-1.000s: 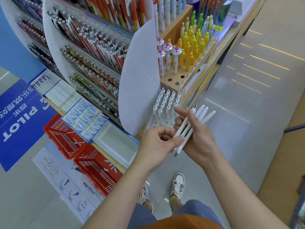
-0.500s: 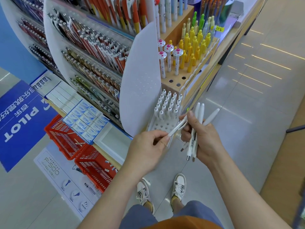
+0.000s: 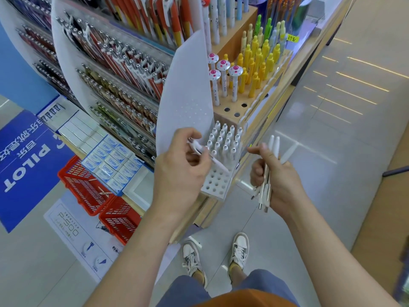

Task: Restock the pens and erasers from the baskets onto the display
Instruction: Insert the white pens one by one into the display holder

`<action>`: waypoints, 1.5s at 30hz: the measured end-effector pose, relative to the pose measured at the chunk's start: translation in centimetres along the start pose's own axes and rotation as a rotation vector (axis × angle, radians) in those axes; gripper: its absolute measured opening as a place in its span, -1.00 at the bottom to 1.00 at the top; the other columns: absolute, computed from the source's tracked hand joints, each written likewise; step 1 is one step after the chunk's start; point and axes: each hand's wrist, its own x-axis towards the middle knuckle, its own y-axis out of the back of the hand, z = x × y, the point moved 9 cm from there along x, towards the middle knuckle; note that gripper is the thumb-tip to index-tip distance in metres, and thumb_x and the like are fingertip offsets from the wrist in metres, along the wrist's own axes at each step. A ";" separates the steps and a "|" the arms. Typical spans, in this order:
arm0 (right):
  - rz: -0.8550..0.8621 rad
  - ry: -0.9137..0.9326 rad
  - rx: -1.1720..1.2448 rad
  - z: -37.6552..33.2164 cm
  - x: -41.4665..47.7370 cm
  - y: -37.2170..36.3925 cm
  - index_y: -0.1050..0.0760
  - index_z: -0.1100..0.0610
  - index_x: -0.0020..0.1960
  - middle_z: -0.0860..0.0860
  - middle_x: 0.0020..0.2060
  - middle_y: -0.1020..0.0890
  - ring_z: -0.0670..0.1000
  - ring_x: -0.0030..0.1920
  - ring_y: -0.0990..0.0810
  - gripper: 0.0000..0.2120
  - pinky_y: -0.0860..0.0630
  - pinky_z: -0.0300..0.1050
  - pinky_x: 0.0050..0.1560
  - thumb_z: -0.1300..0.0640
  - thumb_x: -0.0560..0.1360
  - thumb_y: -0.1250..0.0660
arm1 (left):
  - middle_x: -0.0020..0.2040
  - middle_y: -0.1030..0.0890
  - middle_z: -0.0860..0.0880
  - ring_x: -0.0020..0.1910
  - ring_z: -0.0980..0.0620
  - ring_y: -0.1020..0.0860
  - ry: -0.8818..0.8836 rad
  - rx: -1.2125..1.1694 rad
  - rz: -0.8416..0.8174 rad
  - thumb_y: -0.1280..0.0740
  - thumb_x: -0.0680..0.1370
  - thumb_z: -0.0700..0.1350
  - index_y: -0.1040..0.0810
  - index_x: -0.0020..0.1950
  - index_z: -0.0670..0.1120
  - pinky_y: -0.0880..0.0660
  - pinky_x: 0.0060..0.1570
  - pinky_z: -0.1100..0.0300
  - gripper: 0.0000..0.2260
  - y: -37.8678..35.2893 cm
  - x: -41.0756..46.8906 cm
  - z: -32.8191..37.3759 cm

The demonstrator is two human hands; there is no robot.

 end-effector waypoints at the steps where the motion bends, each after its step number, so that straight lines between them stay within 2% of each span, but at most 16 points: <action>1: 0.024 -0.019 0.009 0.5 0.1 0.5 -0.58 0.18 -0.02 -0.01 -0.52 -0.32 -0.02 -0.51 -0.25 -0.73 -0.22 -0.20 -0.47 -0.01 0.58 -0.25 | -0.25 -0.64 0.09 -0.27 0.20 -0.63 -0.021 0.048 0.007 -0.40 0.50 -0.14 -0.46 0.00 0.15 -0.62 -0.19 0.13 -0.79 -0.1 0.2 -0.1; 3: 0.052 -0.052 0.019 1.4 0.3 1.0 -0.57 0.18 -0.05 -0.02 -0.55 -0.31 -0.02 -0.51 -0.25 -0.74 -0.22 -0.20 -0.48 0.00 0.59 -0.24 | -0.28 -0.63 0.03 -0.28 0.06 -0.62 -0.076 0.174 -0.012 -0.36 0.54 -0.12 -0.50 0.06 0.04 -0.59 -0.23 0.04 -0.87 -1.1 0.3 -0.4; 6: 0.067 -0.079 0.000 2.4 0.3 1.1 -0.56 0.18 -0.05 -0.02 -0.56 -0.30 -0.02 -0.52 -0.25 -0.74 -0.21 -0.18 -0.45 0.00 0.59 -0.24 | -0.31 -0.62 -0.05 -0.32 -0.06 -0.61 -0.130 0.270 -0.023 -0.33 0.56 -0.13 -0.52 0.11 -0.08 -0.55 -0.29 -0.01 -0.86 -2.6 0.3 -1.2; 13: 0.050 -0.096 0.012 3.1 0.6 0.9 -0.56 0.20 -0.05 -0.01 -0.55 -0.31 -0.03 -0.52 -0.27 -0.75 -0.21 -0.19 -0.46 0.02 0.59 -0.25 | -0.39 -0.60 -0.03 -0.41 -0.06 -0.58 -0.217 0.288 -0.020 -0.37 0.52 -0.17 -0.53 0.00 -0.09 -0.53 -0.42 0.02 -0.92 -5.1 -0.2 -2.4; 16: 0.045 -0.096 0.015 3.2 0.6 0.9 -0.56 0.21 -0.04 -0.01 -0.56 -0.32 -0.03 -0.53 -0.27 -0.75 -0.22 -0.20 -0.47 0.03 0.59 -0.25 | -0.40 -0.57 0.01 -0.46 -0.03 -0.53 -0.255 0.342 -0.022 -0.39 0.49 -0.20 -0.55 -0.03 -0.12 -0.48 -0.47 0.09 -0.92 -5.7 -0.3 -2.7; 19: 0.037 -0.098 0.015 3.4 0.7 0.9 -0.56 0.21 -0.05 -0.01 -0.55 -0.30 -0.03 -0.53 -0.26 -0.75 -0.21 -0.20 -0.47 0.04 0.59 -0.24 | -0.31 -0.54 0.03 -0.36 0.05 -0.44 -0.287 0.399 -0.036 -0.40 0.50 -0.19 -0.56 -0.04 -0.13 -0.39 -0.41 0.17 -0.92 -6.2 -0.5 -3.2; 21: 0.034 -0.100 0.009 3.5 0.7 1.0 -0.56 0.21 -0.05 -0.01 -0.55 -0.30 -0.02 -0.52 -0.25 -0.76 -0.20 -0.18 -0.45 0.04 0.59 -0.25 | -0.13 -0.54 -0.02 -0.29 0.05 -0.46 -0.288 0.364 -0.078 -0.33 0.54 -0.16 -0.56 -0.01 -0.15 -0.44 -0.34 0.13 -0.92 -6.8 -0.7 -3.6; 23: 0.032 -0.103 0.006 3.6 0.8 1.0 -0.56 0.21 -0.05 -0.01 -0.55 -0.30 -0.02 -0.52 -0.25 -0.76 -0.19 -0.16 -0.44 0.04 0.59 -0.26 | -0.03 -0.51 -0.05 -0.26 -0.05 -0.52 -0.277 0.342 -0.111 -0.24 0.58 -0.10 -0.55 0.03 -0.16 -0.49 -0.32 0.04 -0.83 -7.2 -0.7 -3.9; 27: 0.024 -0.126 0.023 3.9 0.9 0.9 -0.56 0.20 -0.05 0.00 -0.55 -0.31 -0.02 -0.52 -0.26 -0.75 -0.20 -0.16 -0.42 0.02 0.59 -0.25 | -0.19 -0.55 -0.02 -0.27 -0.09 -0.52 -0.236 0.367 -0.086 -0.32 0.55 -0.10 -0.55 0.05 -0.13 -0.45 -0.33 0.09 -0.86 -7.1 -0.2 -3.6; 29: 0.019 -0.144 0.034 4.1 0.9 0.7 -0.57 0.20 -0.05 0.02 -0.53 -0.34 -0.01 -0.51 -0.31 -0.73 -0.27 -0.18 -0.42 0.00 0.60 -0.24 | -0.28 -0.54 0.01 -0.31 -0.08 -0.51 -0.198 0.362 -0.077 -0.36 0.53 -0.08 -0.52 0.02 -0.11 -0.42 -0.35 0.10 -0.86 -7.1 0.3 -3.6; 31: 0.009 -0.154 0.054 4.3 0.9 0.4 -0.56 0.20 -0.03 0.04 -0.52 -0.39 0.01 -0.50 -0.36 -0.70 -0.36 -0.19 -0.42 -0.02 0.60 -0.22 | -0.33 -0.54 0.02 -0.36 -0.07 -0.51 -0.234 0.391 -0.073 -0.40 0.50 -0.08 -0.52 -0.05 -0.11 -0.41 -0.42 0.12 -0.87 -7.5 0.6 -3.4; 35: 0.000 -0.149 0.046 4.4 0.8 0.1 -0.56 0.19 -0.02 0.04 -0.53 -0.43 0.03 -0.50 -0.42 -0.66 -0.41 -0.18 -0.40 -0.08 0.59 -0.20 | -0.33 -0.55 0.03 -0.41 -0.03 -0.51 -0.309 0.456 -0.053 -0.34 0.51 -0.03 -0.54 -0.10 -0.10 -0.42 -0.50 0.13 -0.86 -8.5 0.4 -3.8; 39: 0.007 -0.146 0.069 4.3 0.6 -0.1 -0.55 0.19 -0.09 0.01 -0.55 -0.28 0.01 -0.52 -0.35 -0.65 -0.38 -0.19 -0.41 -0.09 0.58 -0.22 | -0.31 -0.56 0.01 -0.38 -0.05 -0.52 -0.294 0.450 -0.080 -0.40 0.49 -0.08 -0.56 -0.07 -0.11 -0.44 -0.45 0.12 -0.89 -8.6 0.6 -4.0; 42: 0.015 -0.155 0.108 4.2 0.6 -0.2 -0.53 0.20 -0.13 -0.01 -0.54 -0.20 -0.02 -0.55 -0.29 -0.72 -0.33 -0.20 -0.43 0.01 0.60 -0.24 | -0.29 -0.54 0.04 -0.31 -0.02 -0.52 -0.196 0.413 -0.120 -0.42 0.48 -0.08 -0.56 0.01 -0.07 -0.46 -0.34 0.10 -0.84 -8.2 0.8 -4.2; 45: -0.032 -0.145 0.083 3.9 0.5 -0.7 -0.52 0.24 -0.10 0.00 -0.48 -0.20 -0.02 -0.49 -0.22 -0.88 -0.30 -0.20 -0.47 0.24 0.55 -0.23 | -0.28 -0.45 0.11 -0.33 0.08 -0.43 -0.156 0.357 -0.049 -0.38 0.50 -0.06 -0.57 0.09 -0.03 -0.39 -0.30 0.18 -0.82 -6.6 0.4 -3.2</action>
